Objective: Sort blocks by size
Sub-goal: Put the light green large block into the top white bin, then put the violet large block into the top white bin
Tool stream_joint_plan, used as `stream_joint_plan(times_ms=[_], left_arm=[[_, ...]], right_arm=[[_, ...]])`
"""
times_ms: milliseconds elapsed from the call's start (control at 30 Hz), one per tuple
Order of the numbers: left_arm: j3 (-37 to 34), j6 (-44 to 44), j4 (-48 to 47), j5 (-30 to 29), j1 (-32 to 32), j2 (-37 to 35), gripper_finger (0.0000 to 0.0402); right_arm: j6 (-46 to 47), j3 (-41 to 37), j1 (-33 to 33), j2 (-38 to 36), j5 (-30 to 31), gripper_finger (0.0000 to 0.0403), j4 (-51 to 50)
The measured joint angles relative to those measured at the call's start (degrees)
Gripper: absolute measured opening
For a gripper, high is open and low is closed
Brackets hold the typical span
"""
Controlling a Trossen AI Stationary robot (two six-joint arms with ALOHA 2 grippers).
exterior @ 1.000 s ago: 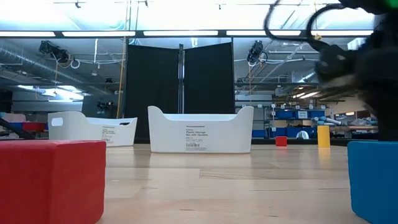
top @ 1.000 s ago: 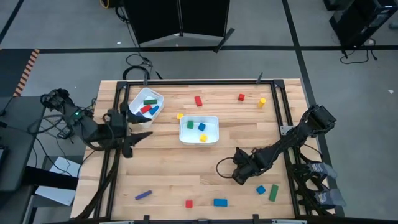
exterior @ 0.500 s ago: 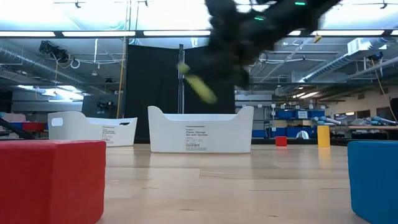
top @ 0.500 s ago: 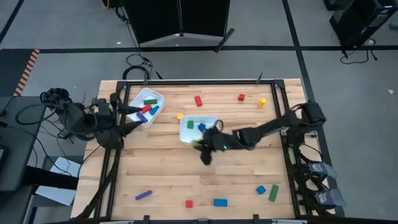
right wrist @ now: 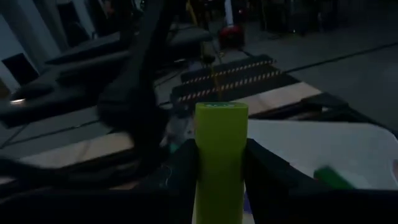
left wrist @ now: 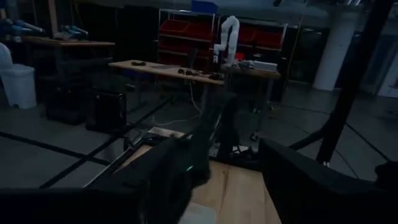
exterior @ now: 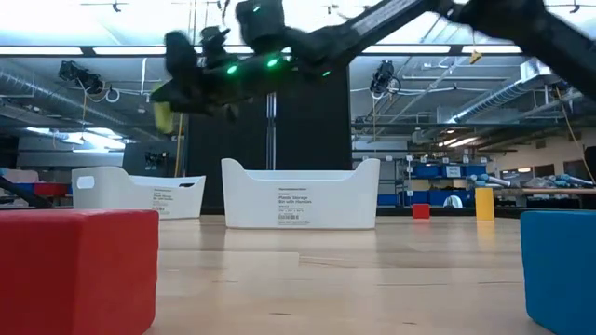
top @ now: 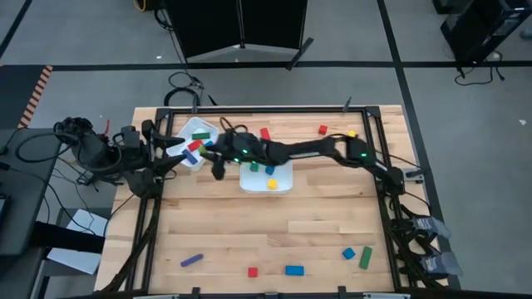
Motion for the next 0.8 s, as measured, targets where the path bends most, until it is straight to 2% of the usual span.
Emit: stream_joint_plan(times_ms=[233, 333, 433, 533, 633, 700, 800], left_arm=[[0.0, -0.2, 0.0, 0.0, 0.0, 0.0, 0.0238], [0.0, -0.4, 0.0, 0.0, 0.0, 0.0, 0.0238], [0.0, -0.5, 0.0, 0.1, 0.0, 0.0, 0.0238], [0.0, -0.6, -0.2, 0.1, 0.0, 0.1, 0.0238], [0.0, -0.6, -0.8, 0.2, 0.0, 0.1, 0.0238], [0.0, -0.7, -1.1, 0.2, 0.0, 0.2, 0.0238], [0.0, -2.2, -1.7, 0.2, 0.0, 0.2, 0.0238]], right_arm=[[1.0, 22.7, -3.9, 15.6, -1.2, 0.0112, -2.6], [2.4, 29.8, -5.2, 21.2, -1.1, 0.0112, -4.9], [5.0, 27.6, -6.4, 22.2, -1.2, 0.0136, -0.1], [8.1, 27.6, -7.6, 22.2, -3.3, 0.0206, -2.1], [6.6, 27.6, -8.0, 21.9, -4.0, 0.0266, -1.4], [4.2, 27.6, -7.3, 21.3, -3.1, 0.0282, 0.1], [0.6, 27.6, -6.0, 19.3, -2.9, 0.0276, 0.5]])
